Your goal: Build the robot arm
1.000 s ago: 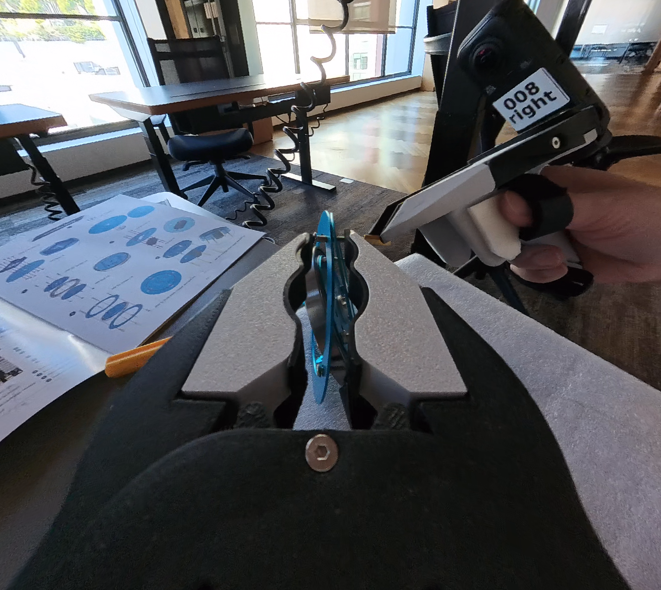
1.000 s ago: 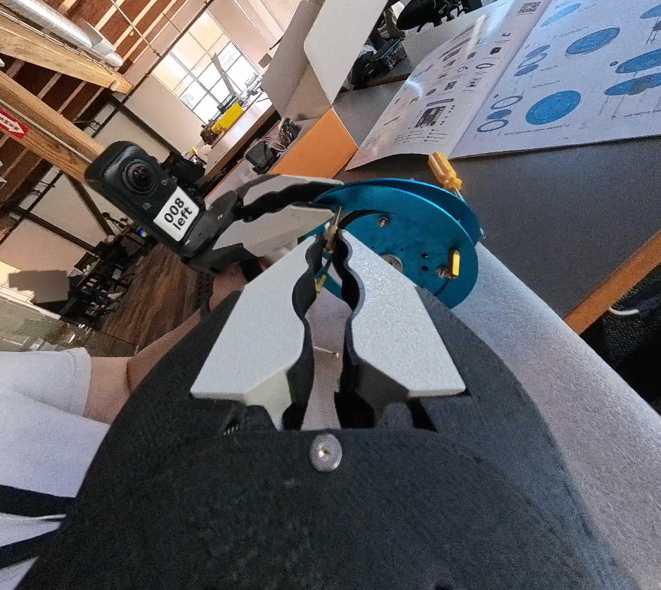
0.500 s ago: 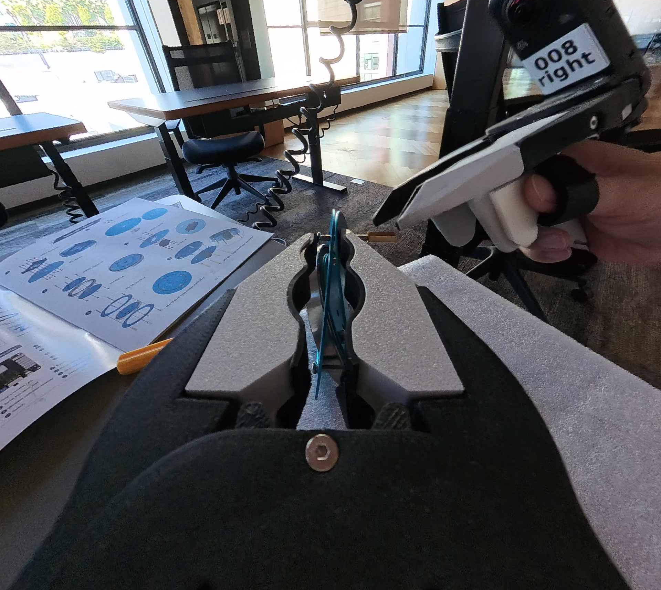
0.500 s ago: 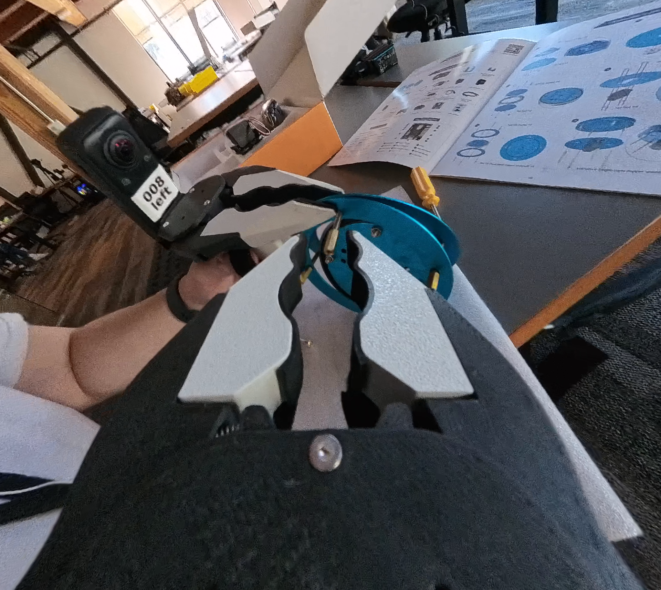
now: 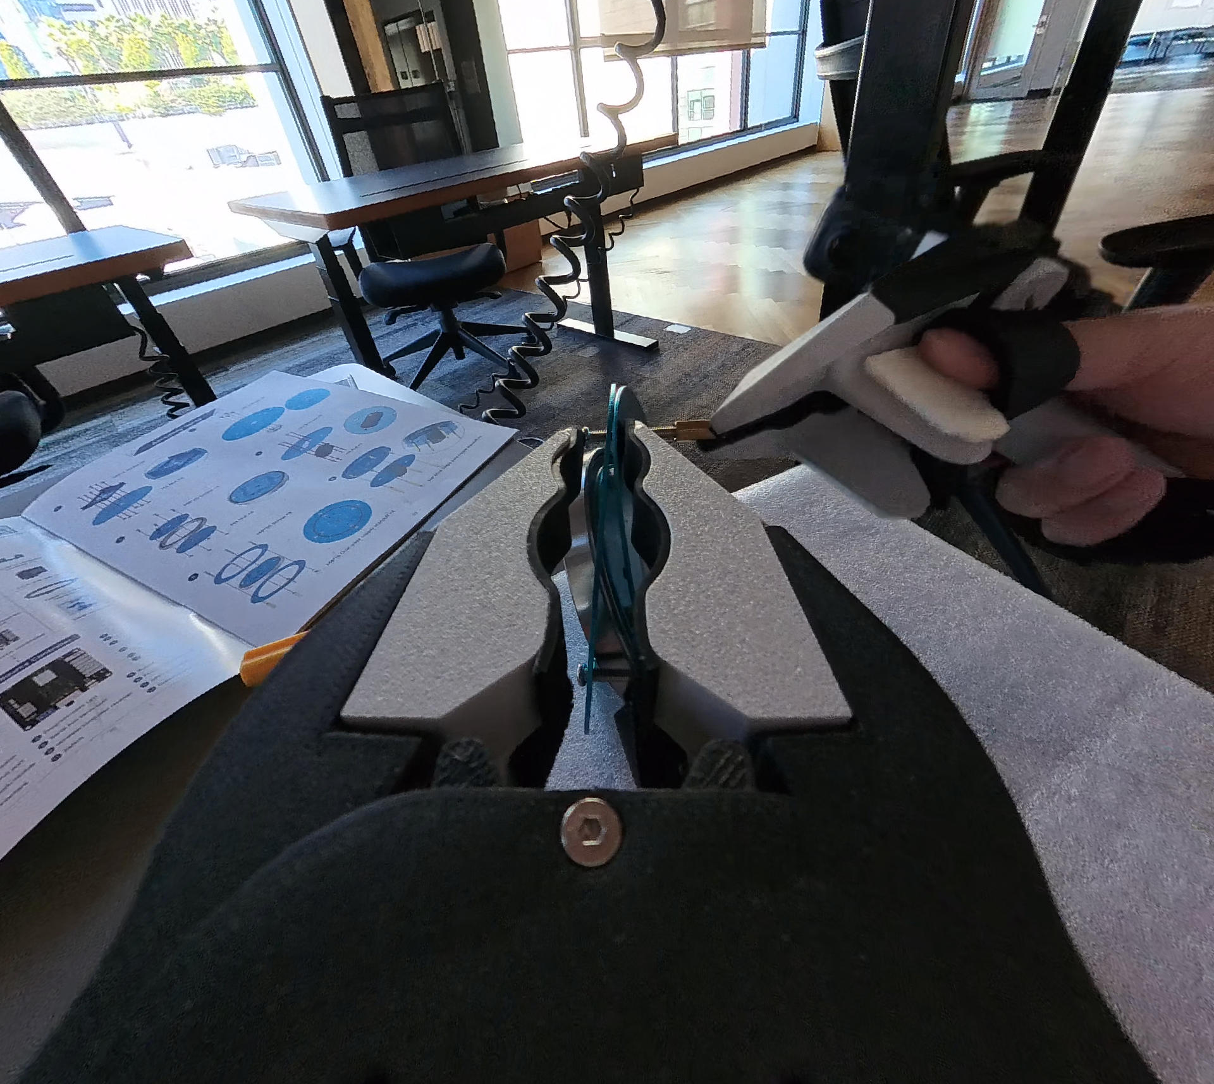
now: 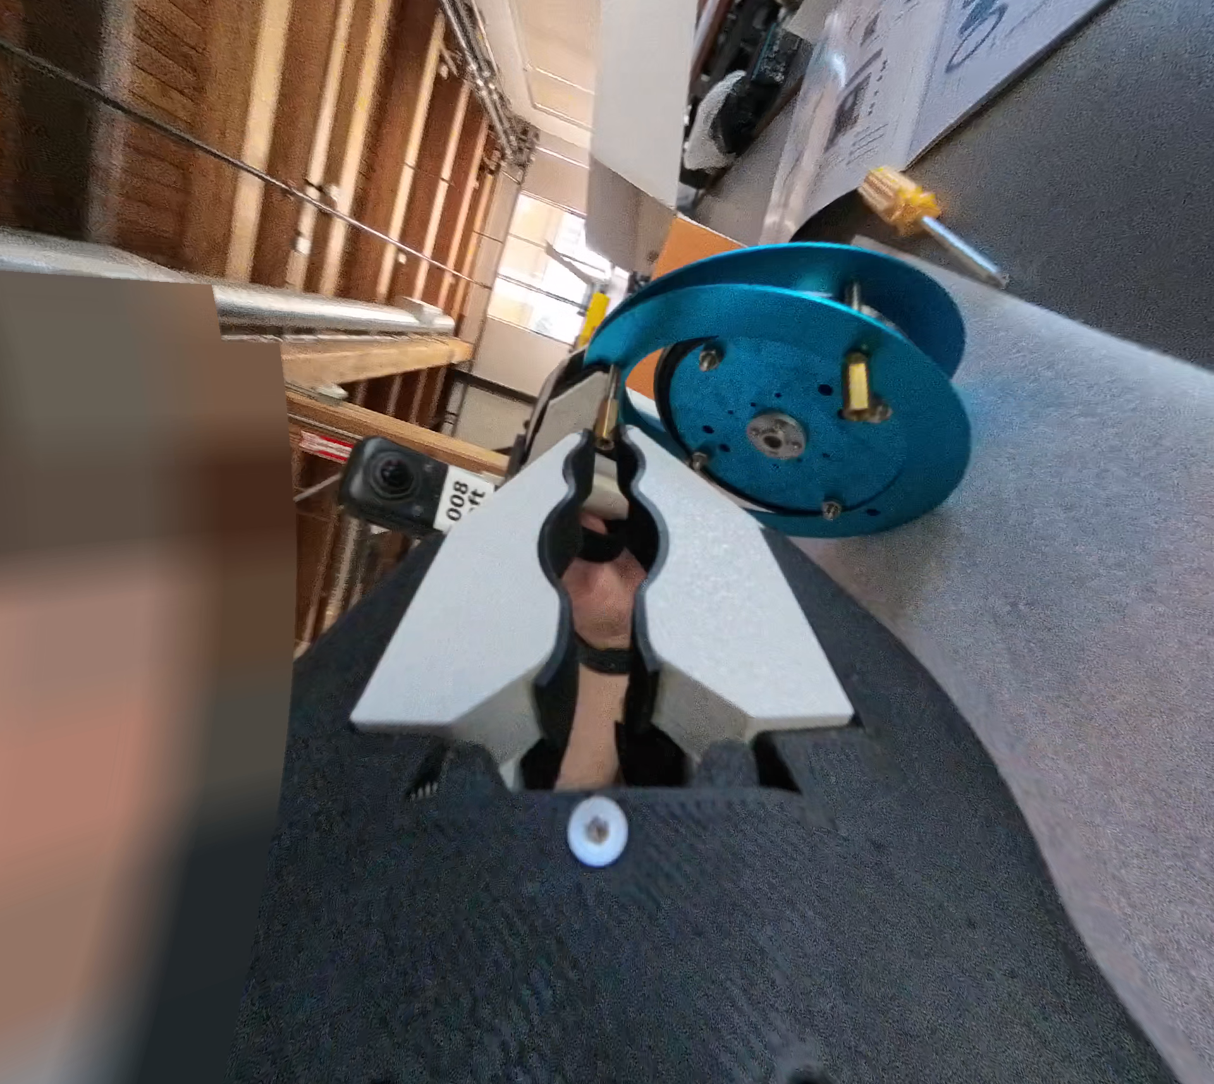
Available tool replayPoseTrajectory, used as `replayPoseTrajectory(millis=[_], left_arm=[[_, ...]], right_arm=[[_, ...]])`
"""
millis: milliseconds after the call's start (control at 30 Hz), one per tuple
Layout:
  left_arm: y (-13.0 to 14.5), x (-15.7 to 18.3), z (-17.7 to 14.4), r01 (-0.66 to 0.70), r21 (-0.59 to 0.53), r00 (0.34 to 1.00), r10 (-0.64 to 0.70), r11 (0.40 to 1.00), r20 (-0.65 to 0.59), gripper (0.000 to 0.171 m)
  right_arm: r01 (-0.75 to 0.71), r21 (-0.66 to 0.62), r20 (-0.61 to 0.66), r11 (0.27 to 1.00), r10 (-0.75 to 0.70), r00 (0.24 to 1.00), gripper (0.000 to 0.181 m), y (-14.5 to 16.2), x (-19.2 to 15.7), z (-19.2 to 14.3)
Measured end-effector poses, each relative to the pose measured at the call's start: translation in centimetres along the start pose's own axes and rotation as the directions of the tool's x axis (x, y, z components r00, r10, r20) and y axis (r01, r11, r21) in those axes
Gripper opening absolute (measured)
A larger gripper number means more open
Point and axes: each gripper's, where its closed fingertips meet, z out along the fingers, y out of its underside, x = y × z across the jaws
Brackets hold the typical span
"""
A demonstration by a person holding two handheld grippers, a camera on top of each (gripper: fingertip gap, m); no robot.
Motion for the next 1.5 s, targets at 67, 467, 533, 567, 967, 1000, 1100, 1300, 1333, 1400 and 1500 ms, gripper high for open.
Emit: replayPoseTrajectory(millis=[67, 467, 533, 567, 967, 1000, 1100, 1300, 1333, 1400, 1500], left_arm=[[0.0, 0.0, 0.0, 0.001, 0.000, 1.000, -0.001, 1.000, -0.005, 0.010], [0.1, -0.3, -0.2, 0.001, -0.007, 1.000, -0.001, 1.000, 0.006, 0.010], [0.0, -0.1, -0.2, -0.002, -0.007, 1.000, 0.002, 1.000, 0.000, 0.010], [0.0, 0.0, -0.2, -0.003, -0.006, 1.000, 0.003, 1.000, -0.006, 0.010], [0.9, -1.2, -1.6, 0.204, -0.096, 0.972, -0.213, 0.974, -0.102, 0.034], [1.4, -1.2, -1.6, 0.218, -0.123, 0.967, -0.231, 0.968, -0.108, 0.038], [2.6, -0.8, -1.5, 0.256, -0.190, 0.949, -0.284, 0.948, -0.135, 0.039], [5.2, 0.4, -0.9, 0.240, -0.277, 0.956, -0.276, 0.930, -0.099, 0.022], [5.1, 0.1, -1.0, 0.228, -0.265, 0.962, -0.258, 0.937, -0.087, 0.016], [4.9, -0.5, -0.9, 0.257, -0.261, 0.959, -0.280, 0.930, -0.053, 0.015], [5.0, -1.6, -1.2, 0.391, -0.256, 0.909, -0.414, 0.884, -0.040, 0.015]], right_arm=[[0.055, 0.019, 0.013, 0.998, -0.055, 0.998, 0.005, 0.0, 0.0, 0.0], [0.261, -0.064, -0.160, 0.963, -0.268, 0.950, 0.004, -0.3, 0.1, 0.4], [-0.037, -0.007, 0.019, 0.999, 0.037, 0.999, 0.005, -0.2, 0.1, 0.3], [-0.041, -0.004, 0.064, 0.999, 0.042, 0.997, 0.006, -0.1, 0.1, 0.1], [0.817, -0.333, 0.051, 0.471, -0.856, 0.514, 0.061, -2.5, 5.3, -0.9], [0.794, -0.348, 0.094, 0.498, -0.824, 0.558, 0.063, -2.5, 5.5, -0.4], [0.743, -0.380, 0.161, 0.551, -0.752, 0.640, 0.062, -2.9, 6.4, 0.8], [0.694, -0.475, 0.291, 0.541, -0.647, 0.704, 0.036, -2.2, 6.5, 1.2], [0.692, -0.482, 0.291, 0.538, -0.646, 0.705, 0.034, -2.3, 6.5, 1.3], [0.641, -0.521, 0.268, 0.563, -0.606, 0.749, 0.029, -2.6, 6.6, 1.8], [0.582, -0.563, 0.240, 0.587, -0.557, 0.795, 0.028, -3.0, 6.4, 2.8]])
